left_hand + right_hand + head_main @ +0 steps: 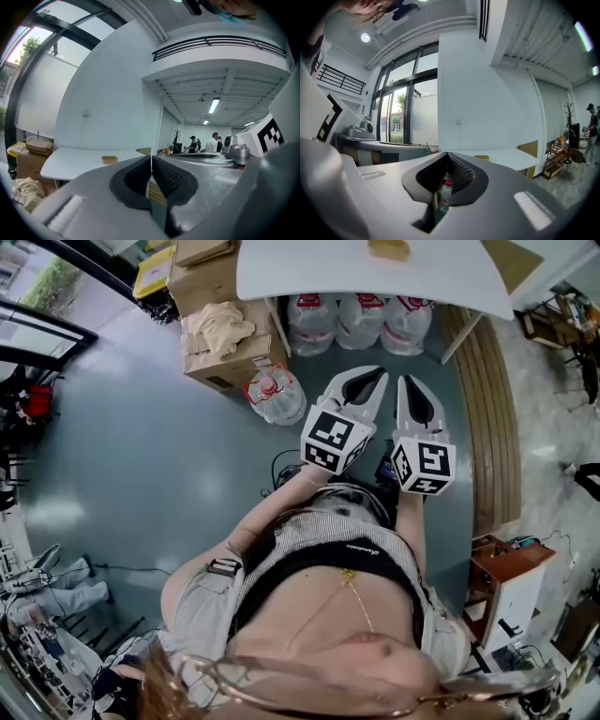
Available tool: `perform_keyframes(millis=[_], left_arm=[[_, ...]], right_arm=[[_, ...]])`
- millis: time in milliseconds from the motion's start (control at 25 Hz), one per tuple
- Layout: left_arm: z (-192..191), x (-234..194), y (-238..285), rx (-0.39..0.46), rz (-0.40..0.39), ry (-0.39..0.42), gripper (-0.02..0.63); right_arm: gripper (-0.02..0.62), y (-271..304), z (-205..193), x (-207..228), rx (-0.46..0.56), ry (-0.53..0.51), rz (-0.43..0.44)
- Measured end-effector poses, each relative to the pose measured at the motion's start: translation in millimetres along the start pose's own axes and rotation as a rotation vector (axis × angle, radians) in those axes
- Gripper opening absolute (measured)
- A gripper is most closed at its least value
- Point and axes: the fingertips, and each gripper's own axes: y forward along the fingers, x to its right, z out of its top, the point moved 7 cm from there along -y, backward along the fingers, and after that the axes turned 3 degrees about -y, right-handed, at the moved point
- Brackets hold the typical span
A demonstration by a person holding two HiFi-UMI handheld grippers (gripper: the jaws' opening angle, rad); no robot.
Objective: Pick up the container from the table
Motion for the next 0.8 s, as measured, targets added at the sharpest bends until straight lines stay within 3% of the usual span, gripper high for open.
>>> perform_keyframes(millis=[440,800], left_arm=[[14,-64,37,-0.026,-0.048,-0.005,0.003],[14,-102,33,-0.040,-0.053,-0.014,0.000]], right_arm=[[0.026,75,12,-2,-0.007,-0.010,-0.022],[0.026,105,10,-19,-0.018,0.001,-0.039]])
